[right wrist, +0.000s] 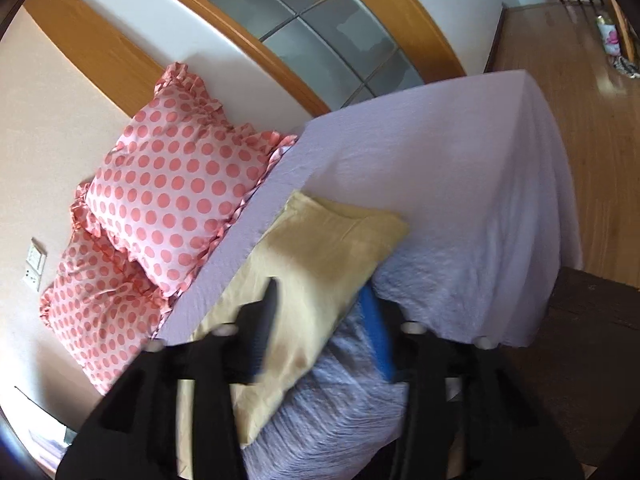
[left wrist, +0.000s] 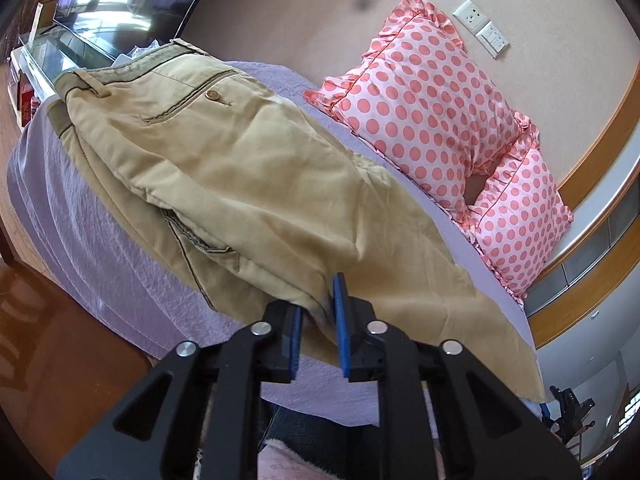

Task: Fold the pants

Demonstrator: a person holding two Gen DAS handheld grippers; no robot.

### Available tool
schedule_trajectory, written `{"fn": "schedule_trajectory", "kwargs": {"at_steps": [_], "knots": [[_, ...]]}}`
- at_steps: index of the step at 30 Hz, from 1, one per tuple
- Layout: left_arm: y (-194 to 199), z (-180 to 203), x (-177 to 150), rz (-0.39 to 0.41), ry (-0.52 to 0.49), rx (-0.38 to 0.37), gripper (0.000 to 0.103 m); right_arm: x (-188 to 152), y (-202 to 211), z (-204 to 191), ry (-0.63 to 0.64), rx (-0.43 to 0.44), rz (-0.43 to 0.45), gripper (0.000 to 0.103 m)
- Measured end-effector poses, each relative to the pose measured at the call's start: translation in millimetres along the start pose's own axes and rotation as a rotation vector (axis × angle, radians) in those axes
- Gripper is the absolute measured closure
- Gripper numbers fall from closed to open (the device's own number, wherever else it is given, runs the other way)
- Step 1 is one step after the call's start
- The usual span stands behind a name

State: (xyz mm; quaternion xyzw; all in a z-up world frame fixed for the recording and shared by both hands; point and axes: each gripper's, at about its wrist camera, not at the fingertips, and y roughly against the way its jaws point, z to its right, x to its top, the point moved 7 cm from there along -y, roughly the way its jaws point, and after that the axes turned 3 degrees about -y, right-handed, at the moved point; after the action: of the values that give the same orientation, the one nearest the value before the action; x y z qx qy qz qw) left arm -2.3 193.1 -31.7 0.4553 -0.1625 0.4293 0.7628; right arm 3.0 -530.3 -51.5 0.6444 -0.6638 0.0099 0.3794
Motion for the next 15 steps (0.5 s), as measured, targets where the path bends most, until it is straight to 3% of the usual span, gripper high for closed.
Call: {"fn": "schedule_trajectory", "kwargs": {"at_steps": [2, 5, 7, 10, 15], "knots": [[7.8, -2.8, 0.1, 0.031, 0.003, 0.0, 0.069, 4.0, 5.0, 5.0, 0.014, -0.021, 0.044, 0.03], [17.5, -7.9, 3.0, 0.061, 0.022, -0.002, 0.064, -0.8, -7.7, 8.7, 0.02, -0.014, 0.002, 0.038], [25.4, -14.8, 4.2, 0.09, 0.039, 0.01, 0.06, -3.2, -10.4, 5.8, 0.055, -0.018, 0.022, 0.04], [39.6, -27.4, 8.3, 0.142, 0.074, 0.029, 0.057, -14.0, -19.2, -0.6, 0.078, 0.03, -0.009, 0.06], [50.5, -39.9, 12.4, 0.175, 0.091, 0.055, 0.055, -30.5, -21.7, -17.1, 0.183, 0.051, 0.01, 0.064]]}}
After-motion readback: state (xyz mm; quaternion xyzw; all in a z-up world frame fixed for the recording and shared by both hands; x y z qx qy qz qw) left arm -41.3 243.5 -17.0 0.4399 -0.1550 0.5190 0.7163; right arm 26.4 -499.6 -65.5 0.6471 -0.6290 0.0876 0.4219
